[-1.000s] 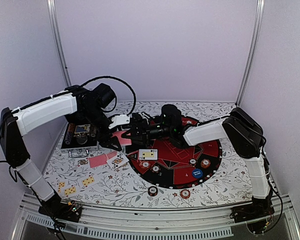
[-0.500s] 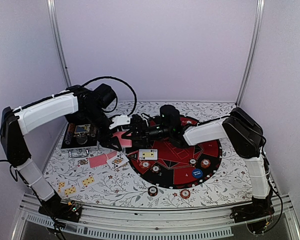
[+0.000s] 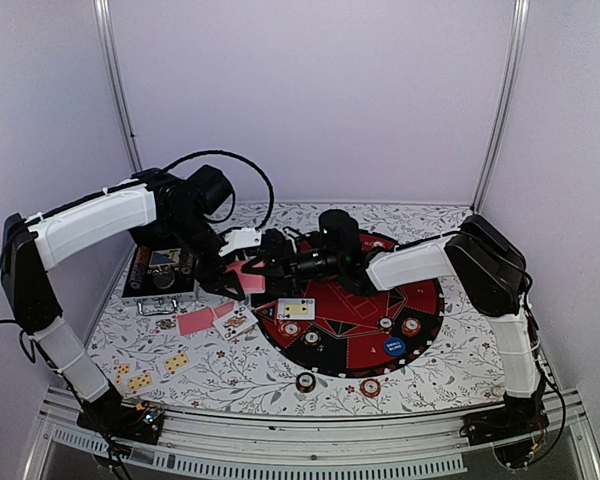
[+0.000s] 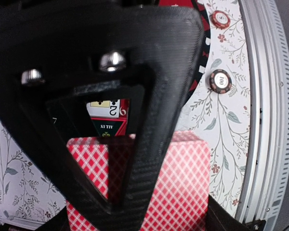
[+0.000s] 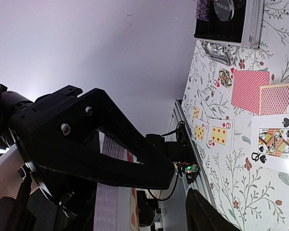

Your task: Distribute texas hold em gaming equipment

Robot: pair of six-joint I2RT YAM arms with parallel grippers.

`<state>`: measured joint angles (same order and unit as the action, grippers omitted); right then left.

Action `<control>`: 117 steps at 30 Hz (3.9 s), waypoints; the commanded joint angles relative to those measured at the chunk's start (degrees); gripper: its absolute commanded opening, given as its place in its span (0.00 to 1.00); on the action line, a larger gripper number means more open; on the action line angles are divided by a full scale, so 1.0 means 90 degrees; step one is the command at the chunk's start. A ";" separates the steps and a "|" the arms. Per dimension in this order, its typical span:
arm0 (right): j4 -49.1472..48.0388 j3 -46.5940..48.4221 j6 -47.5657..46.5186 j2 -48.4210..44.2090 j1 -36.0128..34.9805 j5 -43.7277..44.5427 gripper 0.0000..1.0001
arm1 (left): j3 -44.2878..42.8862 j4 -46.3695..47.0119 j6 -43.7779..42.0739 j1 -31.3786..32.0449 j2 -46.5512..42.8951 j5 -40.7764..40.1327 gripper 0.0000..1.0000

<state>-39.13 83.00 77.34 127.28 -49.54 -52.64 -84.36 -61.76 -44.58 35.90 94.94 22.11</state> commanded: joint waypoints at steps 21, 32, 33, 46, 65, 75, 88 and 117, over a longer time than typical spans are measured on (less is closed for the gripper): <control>0.0399 0.0158 -0.0043 0.0165 -0.0198 0.0143 0.55 | -0.0285 -0.0057 -0.0057 0.0044 0.0108 0.0175 0.51; 0.0565 -0.0296 -0.0275 -0.0216 0.0066 0.0306 0.43 | -0.0334 -0.0121 -0.0059 0.0044 0.0086 0.0200 0.48; 0.0581 -0.0333 -0.0298 -0.0253 0.0078 0.0316 0.42 | -0.0347 -0.0128 -0.0066 0.0044 0.0095 0.0200 0.48; 0.0732 -0.0590 -0.0483 -0.0543 0.0157 0.0302 0.39 | -0.0359 -0.0140 -0.0067 0.0047 0.0124 0.0180 0.46; 0.1029 -0.0950 -0.0736 -0.0999 0.0278 0.0317 0.31 | -0.0275 -0.0141 -0.0076 0.0035 0.0145 0.0131 0.43; 0.1278 -0.1078 -0.0927 -0.1226 0.0309 0.0380 0.27 | -0.0266 -0.0147 -0.0071 0.0025 0.0155 0.0133 0.42; 0.1512 -0.1175 -0.1087 -0.1454 0.0304 0.0410 0.08 | -0.0188 -0.0116 -0.0076 0.0005 0.0175 0.0067 0.41; 0.1771 -0.1786 -0.1302 -0.2199 0.0754 0.0161 0.00 | -0.0207 -0.0206 -0.0087 -0.0024 0.0199 0.0098 0.40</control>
<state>-24.49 69.23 66.83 111.66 -44.73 -51.16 -85.43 -63.37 -44.62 35.92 96.66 21.43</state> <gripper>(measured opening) 0.009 0.653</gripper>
